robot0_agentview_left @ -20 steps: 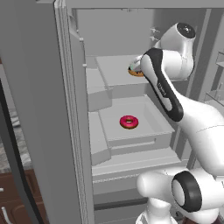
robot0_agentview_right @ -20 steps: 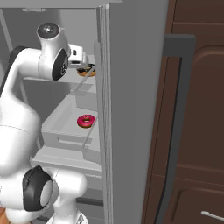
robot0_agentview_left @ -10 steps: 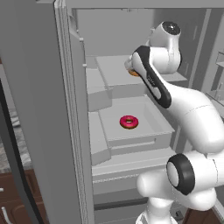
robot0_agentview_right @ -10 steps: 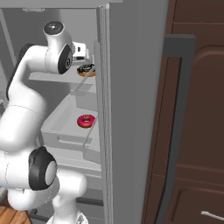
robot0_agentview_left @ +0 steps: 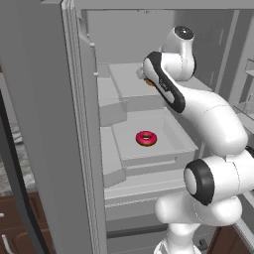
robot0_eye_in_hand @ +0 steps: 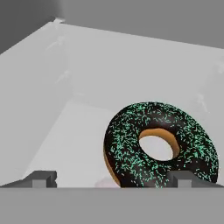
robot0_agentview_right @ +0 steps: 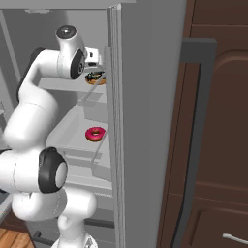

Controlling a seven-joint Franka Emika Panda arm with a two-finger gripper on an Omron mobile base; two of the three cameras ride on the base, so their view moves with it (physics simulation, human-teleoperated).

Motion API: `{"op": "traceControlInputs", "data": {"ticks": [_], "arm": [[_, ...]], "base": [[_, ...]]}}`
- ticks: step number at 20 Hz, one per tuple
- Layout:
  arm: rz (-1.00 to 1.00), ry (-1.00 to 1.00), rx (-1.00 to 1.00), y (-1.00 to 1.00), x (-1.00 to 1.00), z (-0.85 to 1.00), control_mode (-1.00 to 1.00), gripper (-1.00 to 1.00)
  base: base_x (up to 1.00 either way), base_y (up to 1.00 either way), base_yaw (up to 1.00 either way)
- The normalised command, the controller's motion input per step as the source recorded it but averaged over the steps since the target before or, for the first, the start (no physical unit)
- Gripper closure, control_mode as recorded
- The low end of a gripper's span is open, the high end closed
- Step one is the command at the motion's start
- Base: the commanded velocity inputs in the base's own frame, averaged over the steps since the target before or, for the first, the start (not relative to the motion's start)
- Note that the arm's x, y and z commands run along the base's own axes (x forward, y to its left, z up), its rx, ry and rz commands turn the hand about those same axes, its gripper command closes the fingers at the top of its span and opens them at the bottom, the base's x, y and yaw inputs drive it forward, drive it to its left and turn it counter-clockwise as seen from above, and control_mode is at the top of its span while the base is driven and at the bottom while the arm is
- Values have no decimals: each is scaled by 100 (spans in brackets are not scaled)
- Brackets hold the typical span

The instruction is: Take the donuts from the fridge and place them on the empty tray on the dining counter.

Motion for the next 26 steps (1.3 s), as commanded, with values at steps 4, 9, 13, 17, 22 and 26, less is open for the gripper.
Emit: {"op": "traceControlInputs", "data": {"ticks": [4,9,13,17,22,26], "arm": [[0,1,0,0,46,-10,-100,-100],[0,4,0,1,30,-15,-100,-100],[0,4,0,4,16,-13,-100,-100],[0,3,0,2,20,-18,-100,-100],[0,5,0,1,11,-26,-100,-100],[0,17,0,0,-7,-40,-100,-100]], "base": [[0,0,0],[0,0,0],[0,0,0],[0,0,0],[0,0,0],[0,0,0]]}}
